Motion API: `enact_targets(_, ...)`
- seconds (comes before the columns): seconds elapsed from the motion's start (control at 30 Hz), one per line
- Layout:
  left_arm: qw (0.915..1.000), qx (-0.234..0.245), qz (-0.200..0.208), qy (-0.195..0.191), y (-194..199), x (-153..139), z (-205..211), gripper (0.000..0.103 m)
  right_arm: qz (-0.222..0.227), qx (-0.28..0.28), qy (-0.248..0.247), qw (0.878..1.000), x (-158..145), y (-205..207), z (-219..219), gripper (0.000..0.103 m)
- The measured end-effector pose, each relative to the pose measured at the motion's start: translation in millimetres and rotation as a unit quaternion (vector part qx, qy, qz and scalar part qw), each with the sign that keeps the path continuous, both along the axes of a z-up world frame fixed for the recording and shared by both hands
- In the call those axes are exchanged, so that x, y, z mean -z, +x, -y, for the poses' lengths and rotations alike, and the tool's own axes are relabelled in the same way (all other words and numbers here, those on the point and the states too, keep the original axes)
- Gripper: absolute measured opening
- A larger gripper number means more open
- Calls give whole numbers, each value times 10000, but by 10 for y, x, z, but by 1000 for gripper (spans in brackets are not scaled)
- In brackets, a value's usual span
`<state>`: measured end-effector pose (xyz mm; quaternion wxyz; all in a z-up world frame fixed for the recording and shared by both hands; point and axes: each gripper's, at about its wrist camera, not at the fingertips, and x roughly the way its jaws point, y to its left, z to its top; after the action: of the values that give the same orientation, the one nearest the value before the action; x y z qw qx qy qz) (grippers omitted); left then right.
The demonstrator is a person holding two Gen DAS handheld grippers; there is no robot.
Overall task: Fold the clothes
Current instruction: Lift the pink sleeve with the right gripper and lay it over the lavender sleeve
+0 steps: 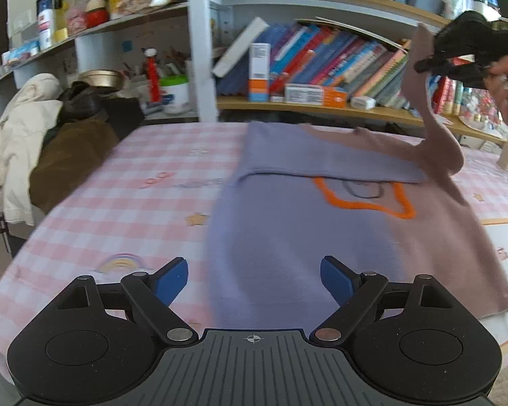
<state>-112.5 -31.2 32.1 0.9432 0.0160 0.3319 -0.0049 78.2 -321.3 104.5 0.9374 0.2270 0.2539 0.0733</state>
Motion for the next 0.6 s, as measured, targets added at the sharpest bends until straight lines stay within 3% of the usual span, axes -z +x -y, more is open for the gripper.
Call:
enact_targets(0.2,9999,-148,19,27,-57,10,-470,88,-314,-265,-309,9987,231,257,-792,5)
enact_targets(0.43,9994,-333,-7,13,-118,31,-804,88,-883,-252,-673,9935,641,452,-1227,5)
enact_targets(0.53,9992,-399,-33,-8,-140,47,-897,88,-1137,-312,-797,9898,805,516,-1335,14)
enact_targets(0.6,9991,-428,-51,-23,-158,58,-948,88,-1253,-462,-864,9873,849,518,-1417,32)
